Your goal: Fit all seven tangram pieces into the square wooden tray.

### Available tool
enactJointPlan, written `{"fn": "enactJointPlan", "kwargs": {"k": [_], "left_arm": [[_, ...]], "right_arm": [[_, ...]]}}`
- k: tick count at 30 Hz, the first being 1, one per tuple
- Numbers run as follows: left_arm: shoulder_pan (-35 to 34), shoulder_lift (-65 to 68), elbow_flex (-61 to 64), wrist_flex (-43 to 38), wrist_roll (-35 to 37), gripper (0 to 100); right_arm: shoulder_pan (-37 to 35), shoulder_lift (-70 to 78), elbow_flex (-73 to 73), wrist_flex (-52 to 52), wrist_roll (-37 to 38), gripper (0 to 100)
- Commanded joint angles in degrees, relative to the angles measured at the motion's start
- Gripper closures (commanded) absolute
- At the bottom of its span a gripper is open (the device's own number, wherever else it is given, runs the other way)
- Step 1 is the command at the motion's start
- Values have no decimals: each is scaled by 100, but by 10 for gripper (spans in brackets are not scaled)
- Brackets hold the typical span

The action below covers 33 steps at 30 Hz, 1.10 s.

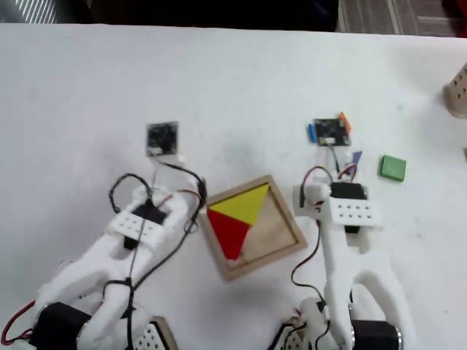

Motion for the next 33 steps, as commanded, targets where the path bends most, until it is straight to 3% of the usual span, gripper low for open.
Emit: {"fn": "enactJointPlan", "kwargs": {"k": [1,6,11,18,33], "left_arm": [[-505,-171,-457,0,62,976],[-585,-171,-466,-26,62,976],[-585,-171,-475,-44,62,976],[-585,-171,-475,-53,62,976],[-585,-171,-475,-53,62,976]], "right_arm": [[-391,330,-325,13,44,846],[-734,725,-642,40,44,849],[-1165,444,-466,31,53,984],[-2149,470,-53,22,0,976],[-2475,1007,-97,-655,44,978]]}}
